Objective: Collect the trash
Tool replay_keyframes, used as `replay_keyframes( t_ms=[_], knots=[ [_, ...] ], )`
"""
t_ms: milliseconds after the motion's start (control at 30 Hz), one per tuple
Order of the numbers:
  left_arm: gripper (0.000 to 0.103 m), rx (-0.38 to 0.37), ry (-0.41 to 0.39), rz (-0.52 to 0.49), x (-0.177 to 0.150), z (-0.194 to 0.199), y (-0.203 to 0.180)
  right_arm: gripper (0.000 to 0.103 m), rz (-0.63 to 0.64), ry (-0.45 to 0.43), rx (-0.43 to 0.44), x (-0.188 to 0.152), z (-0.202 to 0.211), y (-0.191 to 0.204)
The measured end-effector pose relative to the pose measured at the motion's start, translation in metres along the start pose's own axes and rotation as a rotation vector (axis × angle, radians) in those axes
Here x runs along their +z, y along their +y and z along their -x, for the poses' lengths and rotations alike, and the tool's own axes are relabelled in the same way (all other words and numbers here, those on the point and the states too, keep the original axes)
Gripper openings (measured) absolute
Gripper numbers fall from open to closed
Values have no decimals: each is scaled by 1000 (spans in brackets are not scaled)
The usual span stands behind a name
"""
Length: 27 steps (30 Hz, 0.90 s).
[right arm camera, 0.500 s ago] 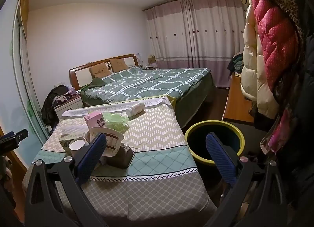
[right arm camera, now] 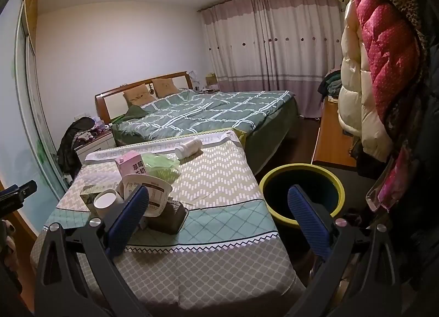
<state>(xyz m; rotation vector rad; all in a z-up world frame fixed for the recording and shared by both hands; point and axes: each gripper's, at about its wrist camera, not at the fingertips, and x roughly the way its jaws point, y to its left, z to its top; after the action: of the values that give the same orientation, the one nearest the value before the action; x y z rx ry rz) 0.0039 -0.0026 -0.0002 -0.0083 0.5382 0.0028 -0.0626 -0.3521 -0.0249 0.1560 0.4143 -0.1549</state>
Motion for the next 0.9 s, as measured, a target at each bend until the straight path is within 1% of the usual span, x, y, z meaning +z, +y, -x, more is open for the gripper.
replay_keyframes(
  t_ms=[33,267,900],
  knots=[
    [99,-4,2,0,-4,-3,-1,97,0,7,-2,2,-3,1],
    [99,-13,12,1,-7,-6,-1,97,-3,12,-2,1,-5,1],
    [99,-15,15,0,-8,-8,-2,97,-9,28,3,0,-12,0]
  ],
)
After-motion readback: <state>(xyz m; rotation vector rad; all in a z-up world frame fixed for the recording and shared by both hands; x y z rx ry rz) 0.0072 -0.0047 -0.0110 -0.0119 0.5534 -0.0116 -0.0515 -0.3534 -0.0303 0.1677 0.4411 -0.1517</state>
